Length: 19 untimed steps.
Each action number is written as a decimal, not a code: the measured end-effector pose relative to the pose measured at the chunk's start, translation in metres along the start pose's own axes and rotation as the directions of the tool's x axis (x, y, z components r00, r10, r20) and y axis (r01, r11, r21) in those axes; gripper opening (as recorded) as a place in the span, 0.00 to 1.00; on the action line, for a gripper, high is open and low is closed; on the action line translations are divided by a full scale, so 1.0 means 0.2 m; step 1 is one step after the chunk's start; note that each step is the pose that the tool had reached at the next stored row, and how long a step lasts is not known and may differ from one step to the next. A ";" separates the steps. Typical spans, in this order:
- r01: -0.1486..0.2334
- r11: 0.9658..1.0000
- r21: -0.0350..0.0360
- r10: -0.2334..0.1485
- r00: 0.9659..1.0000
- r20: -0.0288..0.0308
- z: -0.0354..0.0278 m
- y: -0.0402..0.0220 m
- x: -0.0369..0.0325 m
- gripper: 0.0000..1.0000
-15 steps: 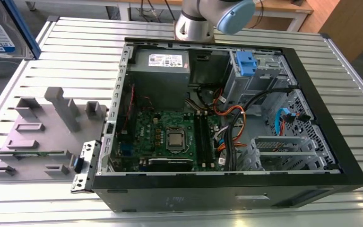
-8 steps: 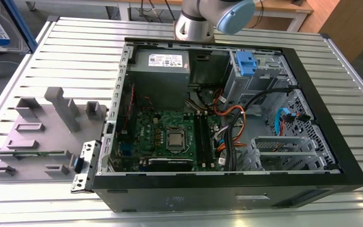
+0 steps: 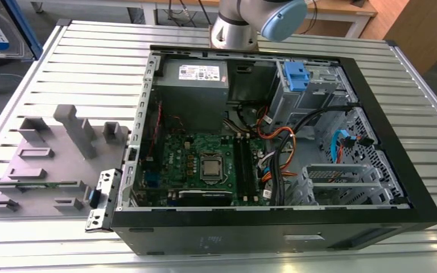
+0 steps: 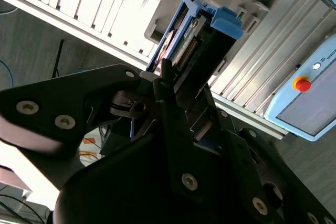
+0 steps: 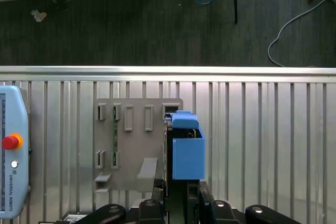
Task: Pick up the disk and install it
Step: 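Pick up the disk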
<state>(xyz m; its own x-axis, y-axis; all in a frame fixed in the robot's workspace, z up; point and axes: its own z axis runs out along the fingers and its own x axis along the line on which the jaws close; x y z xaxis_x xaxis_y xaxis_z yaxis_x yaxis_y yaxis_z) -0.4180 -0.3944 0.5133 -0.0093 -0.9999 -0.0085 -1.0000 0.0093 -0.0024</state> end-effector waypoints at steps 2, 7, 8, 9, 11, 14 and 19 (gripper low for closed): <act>0.000 1.000 0.000 0.000 1.000 0.000 0.000 0.000 0.000 0.35; 0.000 1.000 0.000 0.000 1.000 0.000 -0.001 -0.006 0.000 0.35; 0.000 1.000 0.000 0.000 1.000 0.000 -0.001 -0.011 0.000 0.35; 0.000 1.000 0.000 0.000 1.000 0.000 -0.001 -0.017 0.000 0.35; 0.000 1.000 0.000 0.000 1.000 0.000 -0.001 -0.033 0.000 0.35; 0.000 1.000 0.000 0.000 1.000 0.000 -0.001 -0.061 -0.001 0.35; 0.000 1.000 0.000 0.000 1.000 0.000 0.000 -0.116 -0.001 0.35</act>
<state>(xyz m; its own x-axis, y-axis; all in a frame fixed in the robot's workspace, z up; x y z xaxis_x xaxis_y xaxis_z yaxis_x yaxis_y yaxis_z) -0.3948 -0.3945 0.5135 -0.0093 -0.9999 -0.0085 -1.0000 0.0093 -0.0025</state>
